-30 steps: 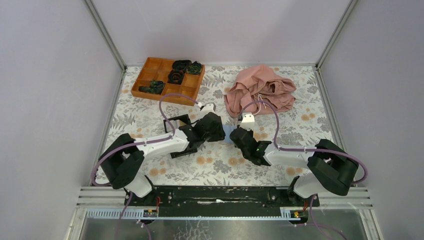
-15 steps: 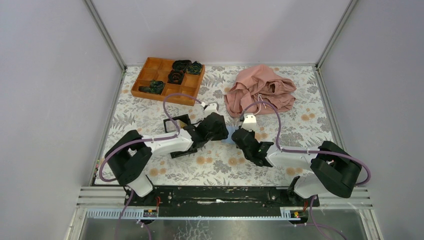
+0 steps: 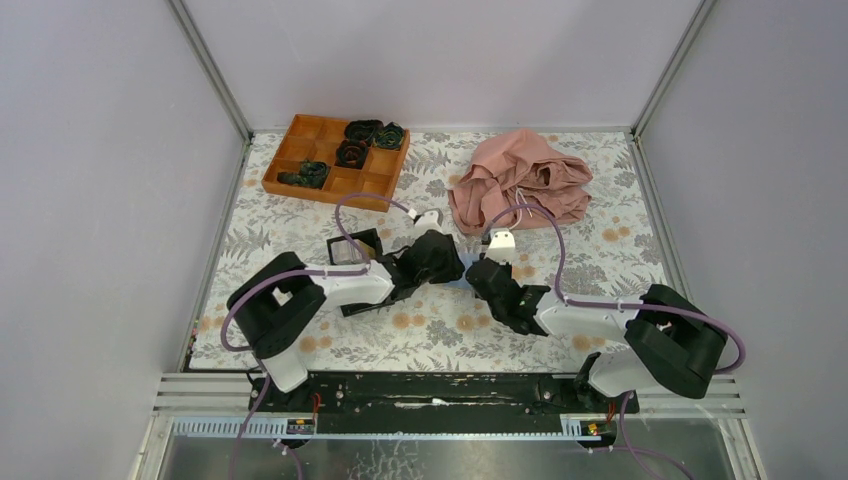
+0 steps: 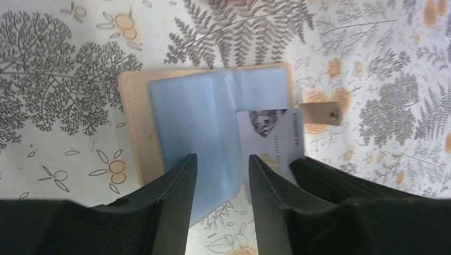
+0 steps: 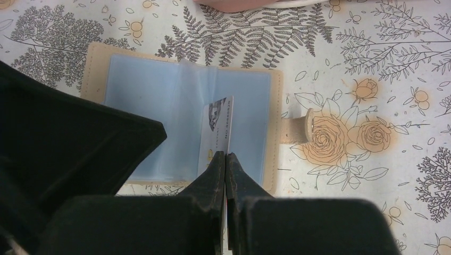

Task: Put the credit cards into the card holder
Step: Insert the credit card into the card holder.

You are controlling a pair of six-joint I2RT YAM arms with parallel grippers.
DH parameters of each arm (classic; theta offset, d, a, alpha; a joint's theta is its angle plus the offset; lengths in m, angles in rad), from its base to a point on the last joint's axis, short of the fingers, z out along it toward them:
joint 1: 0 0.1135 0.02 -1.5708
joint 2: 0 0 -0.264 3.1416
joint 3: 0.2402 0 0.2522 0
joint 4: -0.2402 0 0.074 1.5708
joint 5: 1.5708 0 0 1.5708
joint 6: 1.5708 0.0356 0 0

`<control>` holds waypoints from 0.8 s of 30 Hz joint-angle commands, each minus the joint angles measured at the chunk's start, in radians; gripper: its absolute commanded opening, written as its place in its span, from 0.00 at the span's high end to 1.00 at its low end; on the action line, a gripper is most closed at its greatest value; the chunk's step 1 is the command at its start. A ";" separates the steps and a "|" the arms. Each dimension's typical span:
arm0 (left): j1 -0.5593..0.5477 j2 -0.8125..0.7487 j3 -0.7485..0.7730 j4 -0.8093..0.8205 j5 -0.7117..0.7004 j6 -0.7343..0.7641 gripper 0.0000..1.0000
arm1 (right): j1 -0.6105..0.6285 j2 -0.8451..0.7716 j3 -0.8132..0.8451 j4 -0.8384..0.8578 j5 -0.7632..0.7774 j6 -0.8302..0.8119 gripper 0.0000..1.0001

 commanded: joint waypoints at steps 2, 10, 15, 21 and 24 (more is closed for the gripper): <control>-0.002 0.028 -0.072 0.133 -0.004 -0.039 0.52 | -0.006 -0.043 -0.015 -0.078 0.011 -0.002 1.00; 0.005 0.029 -0.161 0.242 -0.003 -0.091 0.53 | -0.006 -0.139 0.020 -0.131 0.043 -0.022 1.00; 0.007 0.043 -0.169 0.264 0.014 -0.099 0.53 | -0.006 -0.153 0.060 -0.152 0.046 -0.042 1.00; 0.014 0.039 -0.190 0.278 0.022 -0.102 0.53 | 0.001 -0.153 0.099 -0.150 0.037 -0.058 1.00; 0.016 0.044 -0.190 0.282 0.030 -0.101 0.53 | 0.008 -0.159 0.123 -0.150 0.036 -0.072 1.00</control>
